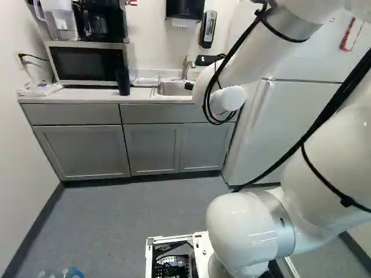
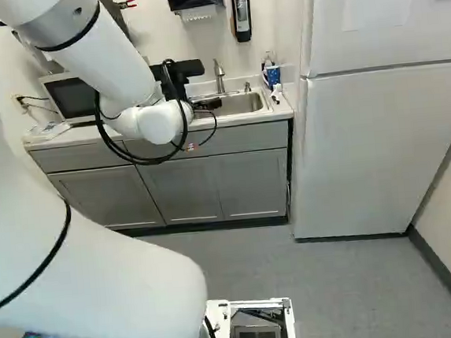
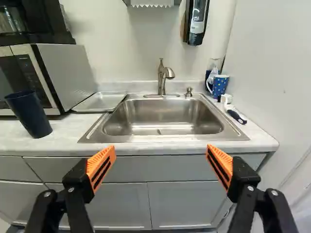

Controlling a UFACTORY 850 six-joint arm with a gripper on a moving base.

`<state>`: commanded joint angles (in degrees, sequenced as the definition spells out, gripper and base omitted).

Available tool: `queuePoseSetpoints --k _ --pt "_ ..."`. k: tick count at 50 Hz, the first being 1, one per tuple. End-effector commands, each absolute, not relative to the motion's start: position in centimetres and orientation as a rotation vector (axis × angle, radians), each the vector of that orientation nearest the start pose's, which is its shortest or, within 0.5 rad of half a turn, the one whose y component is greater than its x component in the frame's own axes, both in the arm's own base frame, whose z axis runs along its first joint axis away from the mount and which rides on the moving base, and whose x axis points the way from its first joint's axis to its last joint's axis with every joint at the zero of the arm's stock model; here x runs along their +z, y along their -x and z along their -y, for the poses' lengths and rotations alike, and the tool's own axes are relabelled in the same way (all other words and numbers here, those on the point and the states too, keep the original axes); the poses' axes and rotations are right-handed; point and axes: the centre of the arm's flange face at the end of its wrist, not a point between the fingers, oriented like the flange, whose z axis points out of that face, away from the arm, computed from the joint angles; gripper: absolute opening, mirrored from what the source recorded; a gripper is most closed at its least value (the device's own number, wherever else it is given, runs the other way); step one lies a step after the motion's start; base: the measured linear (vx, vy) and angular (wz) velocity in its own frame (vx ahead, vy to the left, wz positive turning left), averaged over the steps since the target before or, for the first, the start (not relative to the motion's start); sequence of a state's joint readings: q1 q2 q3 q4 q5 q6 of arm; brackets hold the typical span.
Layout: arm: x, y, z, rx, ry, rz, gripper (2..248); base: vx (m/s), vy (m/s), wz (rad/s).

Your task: Rinse the cup and place it in the tray

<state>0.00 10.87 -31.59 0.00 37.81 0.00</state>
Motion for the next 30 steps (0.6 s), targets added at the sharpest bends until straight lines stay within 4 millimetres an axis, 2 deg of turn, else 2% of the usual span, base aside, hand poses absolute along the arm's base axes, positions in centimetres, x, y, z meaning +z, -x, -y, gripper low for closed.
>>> queuePoseSetpoints --k 30 --pt "54.5 -42.8 0.0 -2.019 2.407 0.0 247 0.0 0.0 0.0"
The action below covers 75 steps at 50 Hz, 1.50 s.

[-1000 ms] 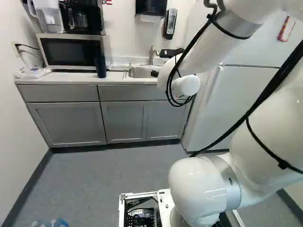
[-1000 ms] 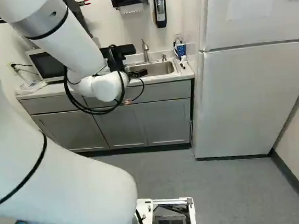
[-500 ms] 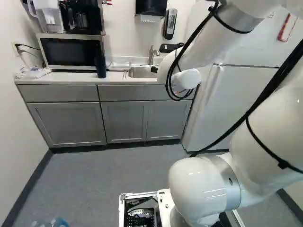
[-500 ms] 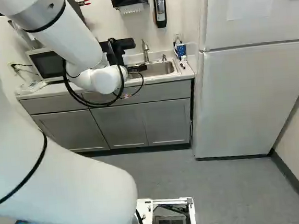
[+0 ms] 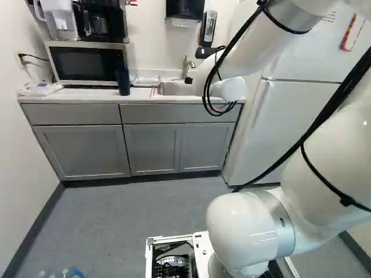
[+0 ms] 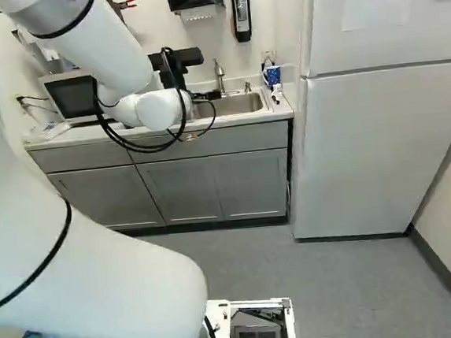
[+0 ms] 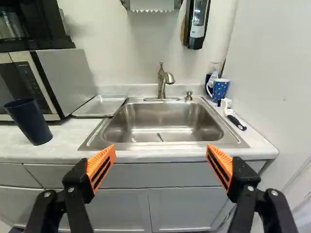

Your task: Rinse the cup and place it in the tray

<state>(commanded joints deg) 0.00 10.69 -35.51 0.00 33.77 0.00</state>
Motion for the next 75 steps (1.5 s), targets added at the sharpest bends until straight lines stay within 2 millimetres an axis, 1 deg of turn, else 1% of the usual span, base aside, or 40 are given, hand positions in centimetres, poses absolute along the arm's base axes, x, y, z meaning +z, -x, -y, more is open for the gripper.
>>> queuePoseSetpoints --k 75 --pt "61.2 -46.0 0.0 -1.997 2.425 0.0 247 0.0 0.0 0.0"
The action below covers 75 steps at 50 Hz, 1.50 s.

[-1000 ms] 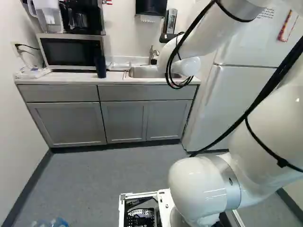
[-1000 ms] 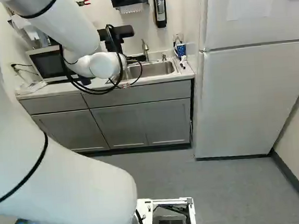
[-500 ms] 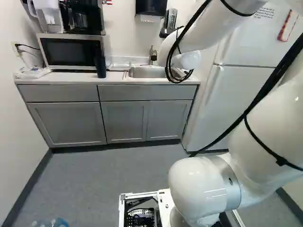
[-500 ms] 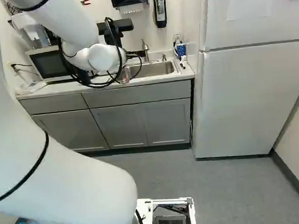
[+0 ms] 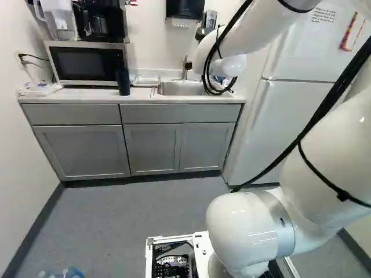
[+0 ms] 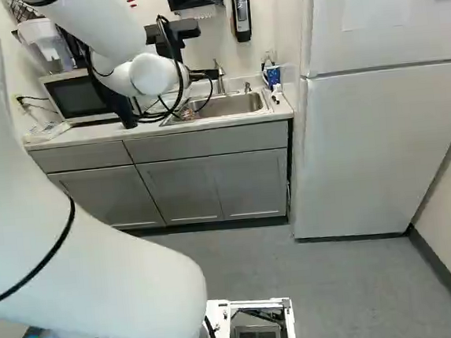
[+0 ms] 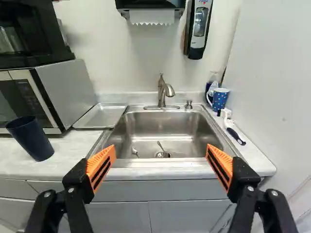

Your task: Rinse the cup and place it in the tray

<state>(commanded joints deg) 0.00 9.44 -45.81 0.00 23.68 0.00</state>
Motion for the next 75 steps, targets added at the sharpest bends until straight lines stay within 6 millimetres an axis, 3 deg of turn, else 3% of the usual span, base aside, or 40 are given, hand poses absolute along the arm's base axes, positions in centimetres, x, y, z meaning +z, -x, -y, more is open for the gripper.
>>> queuePoseSetpoints --k 75 --pt "68.0 -48.6 0.0 -1.969 2.448 0.0 247 0.0 0.0 0.0"
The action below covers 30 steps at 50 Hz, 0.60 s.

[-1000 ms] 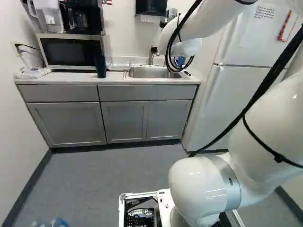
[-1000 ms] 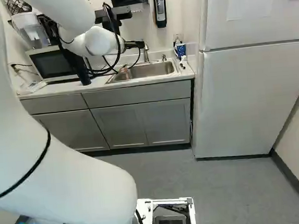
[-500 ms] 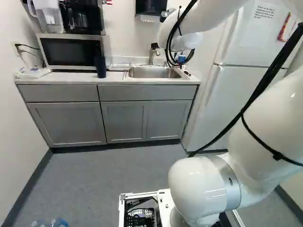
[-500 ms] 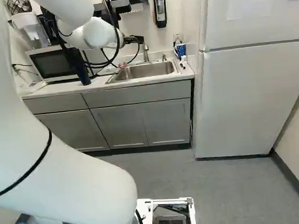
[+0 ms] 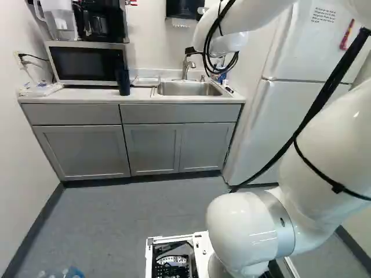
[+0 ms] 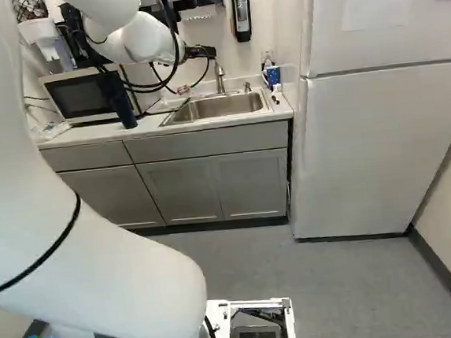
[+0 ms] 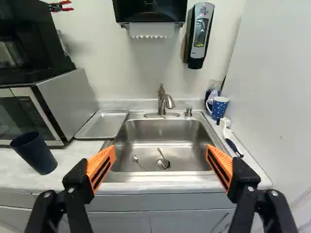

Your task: Rinse the cup and place it in the tray

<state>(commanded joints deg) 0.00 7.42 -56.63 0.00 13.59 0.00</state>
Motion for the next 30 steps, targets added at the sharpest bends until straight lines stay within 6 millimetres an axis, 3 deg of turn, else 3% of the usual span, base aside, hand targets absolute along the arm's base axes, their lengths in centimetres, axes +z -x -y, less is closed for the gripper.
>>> queuePoseSetpoints --k 30 --pt "71.0 -49.7 0.0 -1.991 2.43 0.0 247 0.0 0.0 0.0"
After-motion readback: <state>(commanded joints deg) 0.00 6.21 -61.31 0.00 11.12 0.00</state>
